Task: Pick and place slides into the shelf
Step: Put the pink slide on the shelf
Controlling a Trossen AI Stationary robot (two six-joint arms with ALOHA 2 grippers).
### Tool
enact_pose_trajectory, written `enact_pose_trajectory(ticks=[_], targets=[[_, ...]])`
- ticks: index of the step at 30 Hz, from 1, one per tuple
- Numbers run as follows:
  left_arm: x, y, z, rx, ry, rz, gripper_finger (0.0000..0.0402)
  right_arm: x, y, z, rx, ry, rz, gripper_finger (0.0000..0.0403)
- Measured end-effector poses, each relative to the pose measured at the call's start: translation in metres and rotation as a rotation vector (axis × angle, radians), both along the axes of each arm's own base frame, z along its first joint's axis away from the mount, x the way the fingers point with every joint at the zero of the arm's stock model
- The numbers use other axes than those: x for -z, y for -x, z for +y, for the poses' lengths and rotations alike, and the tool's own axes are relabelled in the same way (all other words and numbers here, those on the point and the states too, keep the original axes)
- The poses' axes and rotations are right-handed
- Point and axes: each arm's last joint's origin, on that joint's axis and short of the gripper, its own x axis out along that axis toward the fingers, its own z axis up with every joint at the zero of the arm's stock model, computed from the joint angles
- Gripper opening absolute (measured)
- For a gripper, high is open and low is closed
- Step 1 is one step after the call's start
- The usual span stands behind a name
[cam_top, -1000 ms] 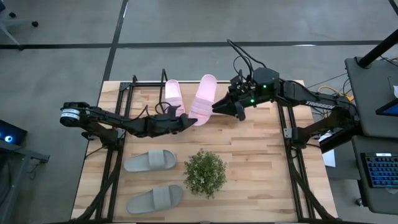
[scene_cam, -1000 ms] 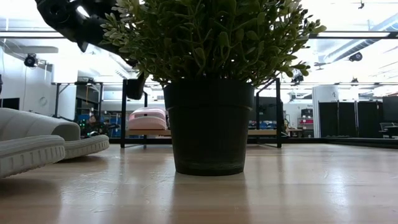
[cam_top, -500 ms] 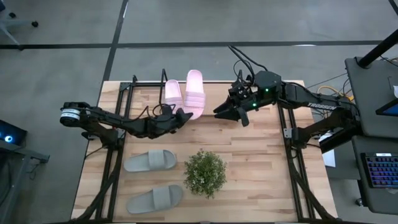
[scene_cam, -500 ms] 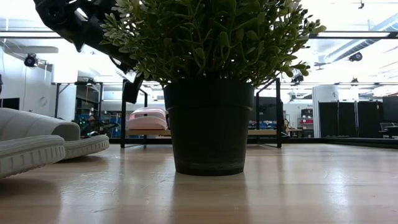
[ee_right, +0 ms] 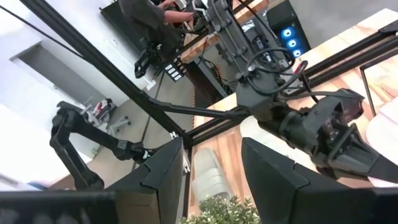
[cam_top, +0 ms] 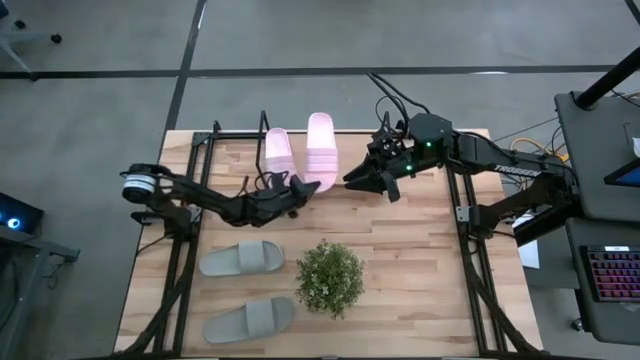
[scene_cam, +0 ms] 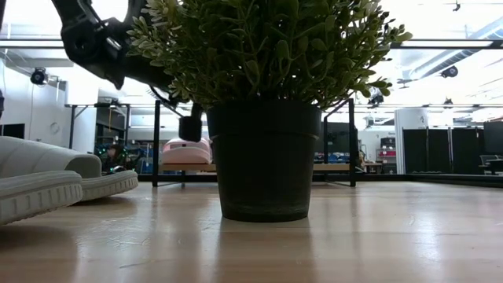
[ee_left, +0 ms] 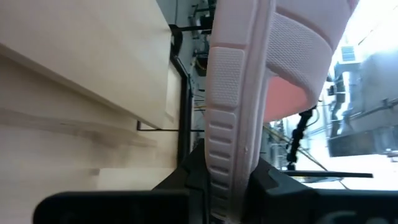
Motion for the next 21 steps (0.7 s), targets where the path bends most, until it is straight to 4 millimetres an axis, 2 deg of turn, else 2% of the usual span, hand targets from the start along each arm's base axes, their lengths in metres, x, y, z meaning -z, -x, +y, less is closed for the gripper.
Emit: enact_pose_trajectory(ticks=[7,16,21], targets=[[0.011,-0.003,-0.004,-0.011,0.019,-0.013,0.0025,0.0,0.0,0.003,-0.01,-0.007,0.002,0.0155],[0.02,0.011,-0.006,-0.055,0.038,0.017,0.0025,0.0,-0.001,0.008,-0.021,-0.015,0.001,0.0155],[0.023,0.012,-0.007,-0.054,0.054,0.018,0.0025,-0.001,-0.001,0.008,-0.017,-0.013,-0.006,0.0155]])
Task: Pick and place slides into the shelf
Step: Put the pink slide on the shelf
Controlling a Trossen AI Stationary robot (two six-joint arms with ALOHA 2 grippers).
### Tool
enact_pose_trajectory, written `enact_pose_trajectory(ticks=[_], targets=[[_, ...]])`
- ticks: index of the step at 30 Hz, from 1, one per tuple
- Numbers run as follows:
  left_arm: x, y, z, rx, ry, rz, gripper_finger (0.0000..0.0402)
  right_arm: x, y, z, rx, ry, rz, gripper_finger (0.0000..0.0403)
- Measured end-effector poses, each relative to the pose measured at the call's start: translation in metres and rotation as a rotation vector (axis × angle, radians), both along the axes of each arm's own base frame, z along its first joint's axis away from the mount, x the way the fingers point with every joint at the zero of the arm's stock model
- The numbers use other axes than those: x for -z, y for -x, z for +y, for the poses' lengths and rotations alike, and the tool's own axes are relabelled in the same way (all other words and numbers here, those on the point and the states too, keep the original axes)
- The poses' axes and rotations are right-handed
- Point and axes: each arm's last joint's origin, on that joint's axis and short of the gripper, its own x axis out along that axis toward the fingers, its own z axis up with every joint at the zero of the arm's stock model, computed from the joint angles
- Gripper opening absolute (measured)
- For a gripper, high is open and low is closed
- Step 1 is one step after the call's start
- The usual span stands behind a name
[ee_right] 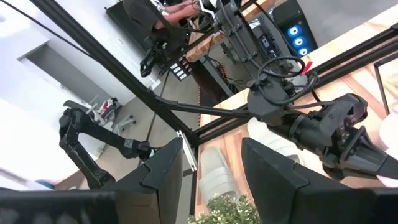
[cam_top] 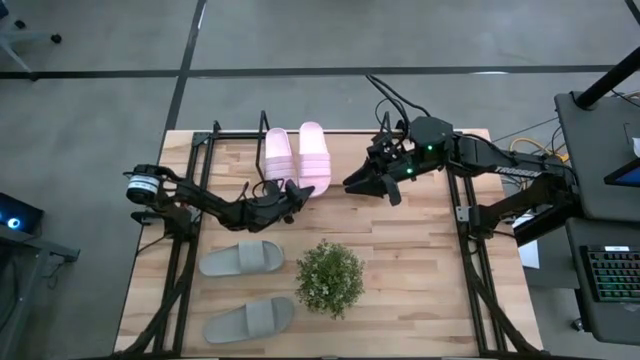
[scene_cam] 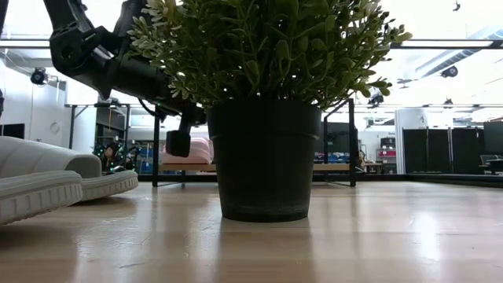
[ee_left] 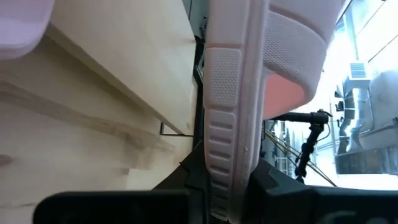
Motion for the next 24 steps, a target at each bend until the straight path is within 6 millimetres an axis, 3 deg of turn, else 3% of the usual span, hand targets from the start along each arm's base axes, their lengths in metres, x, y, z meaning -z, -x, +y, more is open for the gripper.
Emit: enact_pose_trajectory(ticks=[24], targets=[[0.01,0.009,0.001,-0.033,0.077,-0.022,0.0025,-0.001,0.0,0.0,0.012,0.007,-0.01,0.0155]])
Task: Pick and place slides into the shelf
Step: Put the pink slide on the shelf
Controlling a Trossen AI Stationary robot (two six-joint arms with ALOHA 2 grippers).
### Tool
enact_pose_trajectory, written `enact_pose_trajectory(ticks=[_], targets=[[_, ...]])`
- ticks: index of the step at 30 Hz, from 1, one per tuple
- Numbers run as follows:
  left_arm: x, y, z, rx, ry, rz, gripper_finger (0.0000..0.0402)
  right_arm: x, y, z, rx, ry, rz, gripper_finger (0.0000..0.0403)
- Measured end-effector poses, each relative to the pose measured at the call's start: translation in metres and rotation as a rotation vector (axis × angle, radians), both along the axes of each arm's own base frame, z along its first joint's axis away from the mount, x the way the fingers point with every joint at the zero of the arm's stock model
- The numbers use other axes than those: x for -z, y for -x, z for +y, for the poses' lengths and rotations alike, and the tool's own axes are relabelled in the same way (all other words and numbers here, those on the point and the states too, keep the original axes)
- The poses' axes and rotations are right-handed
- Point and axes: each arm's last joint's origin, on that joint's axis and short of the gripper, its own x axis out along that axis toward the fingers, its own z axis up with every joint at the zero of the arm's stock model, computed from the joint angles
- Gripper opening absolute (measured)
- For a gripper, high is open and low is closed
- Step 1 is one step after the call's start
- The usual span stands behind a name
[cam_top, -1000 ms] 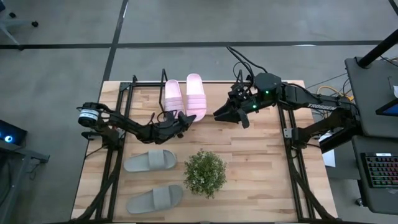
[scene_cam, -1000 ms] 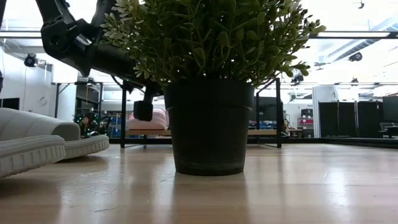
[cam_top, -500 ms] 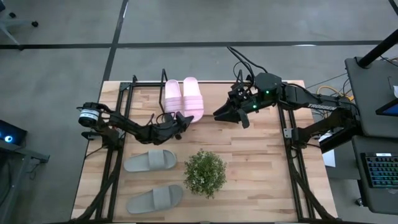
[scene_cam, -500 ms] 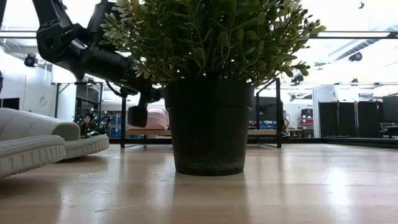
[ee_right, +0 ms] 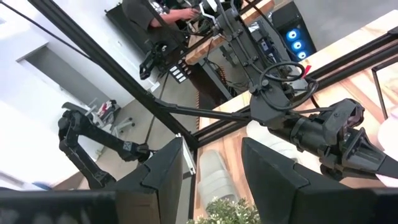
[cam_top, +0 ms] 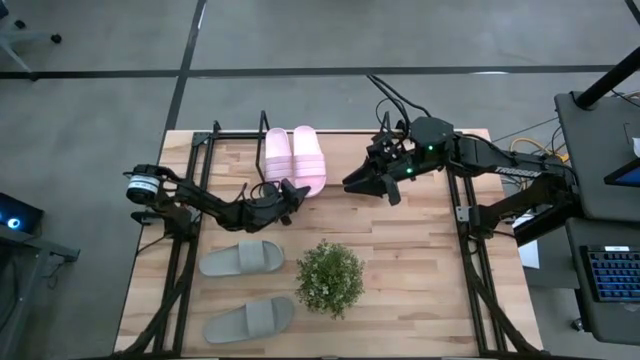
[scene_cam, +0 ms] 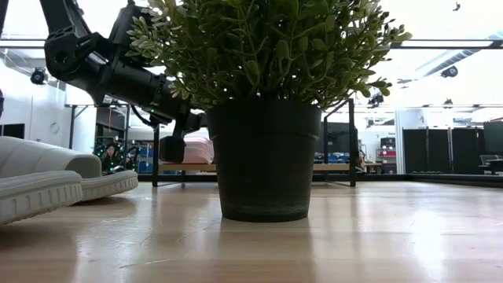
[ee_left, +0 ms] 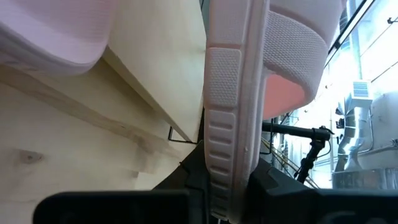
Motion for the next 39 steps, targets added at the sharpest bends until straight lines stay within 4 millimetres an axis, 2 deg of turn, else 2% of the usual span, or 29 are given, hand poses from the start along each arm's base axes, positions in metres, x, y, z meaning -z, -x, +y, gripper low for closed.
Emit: enact_pose_trajectory(ticks=[22,39], targets=[[-0.002,-0.001,0.017,-0.042,0.047,-0.042,0.0025,0.0,-0.001,0.0,0.013,-0.001,-0.002,0.0155],[0.007,0.001,0.018,-0.053,0.102,0.018,0.0025,-0.003,-0.002,-0.001,0.016,-0.011,-0.035,0.0155]])
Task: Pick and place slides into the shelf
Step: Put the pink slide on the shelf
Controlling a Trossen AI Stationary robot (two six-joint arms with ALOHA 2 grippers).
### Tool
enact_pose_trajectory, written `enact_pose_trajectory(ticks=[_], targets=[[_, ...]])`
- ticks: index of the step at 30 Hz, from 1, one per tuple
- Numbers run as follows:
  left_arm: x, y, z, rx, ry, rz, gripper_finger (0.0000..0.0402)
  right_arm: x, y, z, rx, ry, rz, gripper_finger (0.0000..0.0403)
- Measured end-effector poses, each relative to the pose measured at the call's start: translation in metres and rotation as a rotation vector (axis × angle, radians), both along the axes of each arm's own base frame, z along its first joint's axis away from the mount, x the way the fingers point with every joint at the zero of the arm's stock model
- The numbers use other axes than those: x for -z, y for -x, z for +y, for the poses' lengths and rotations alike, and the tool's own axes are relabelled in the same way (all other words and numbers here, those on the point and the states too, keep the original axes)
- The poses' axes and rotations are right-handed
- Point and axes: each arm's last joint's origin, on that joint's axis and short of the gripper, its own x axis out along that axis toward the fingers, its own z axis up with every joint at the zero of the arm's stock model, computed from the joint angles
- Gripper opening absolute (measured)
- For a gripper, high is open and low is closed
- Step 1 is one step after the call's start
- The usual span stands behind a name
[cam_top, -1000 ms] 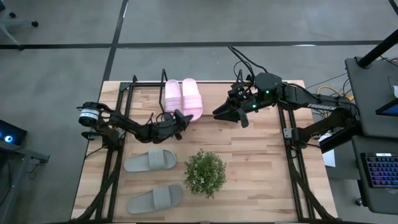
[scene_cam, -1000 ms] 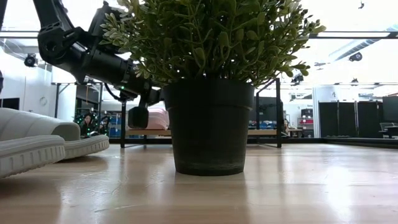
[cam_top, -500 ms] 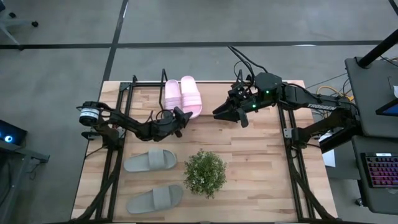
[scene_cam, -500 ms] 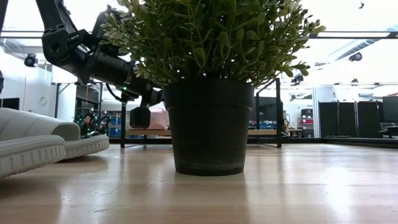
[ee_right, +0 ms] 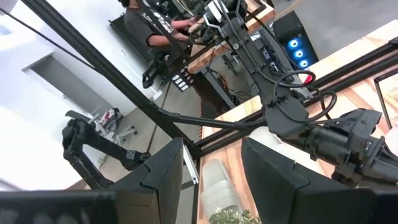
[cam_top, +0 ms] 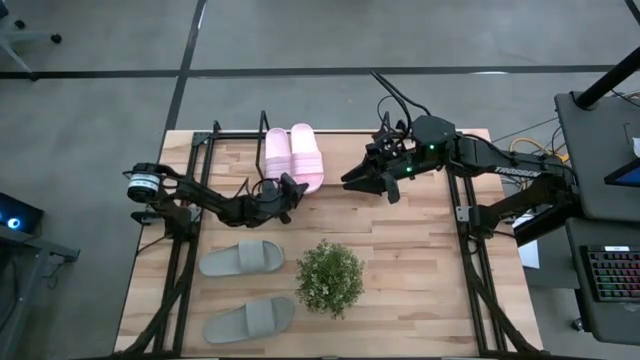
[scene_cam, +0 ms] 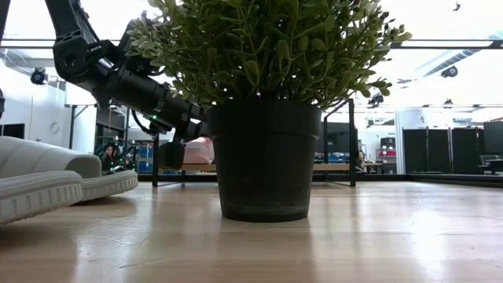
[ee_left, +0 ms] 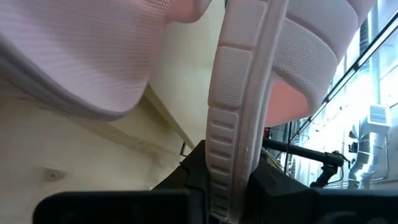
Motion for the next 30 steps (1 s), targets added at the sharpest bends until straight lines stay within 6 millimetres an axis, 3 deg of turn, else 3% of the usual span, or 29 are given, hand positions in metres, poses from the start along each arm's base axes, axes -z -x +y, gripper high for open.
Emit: enact_pose_trajectory(ticks=[8,19,30], targets=[[-0.004,-0.007,0.0,0.001,0.002,-0.009,0.0025,0.0,0.0,0.0,0.0,0.001,-0.002,0.0155],[0.01,-0.025,0.001,0.01,0.008,-0.048,0.0025,0.001,0.0,0.001,-0.004,0.0,0.001,0.0155],[0.016,-0.025,0.001,0.012,-0.017,-0.027,0.0025,0.002,-0.001,0.004,-0.013,-0.011,0.009,0.0155]])
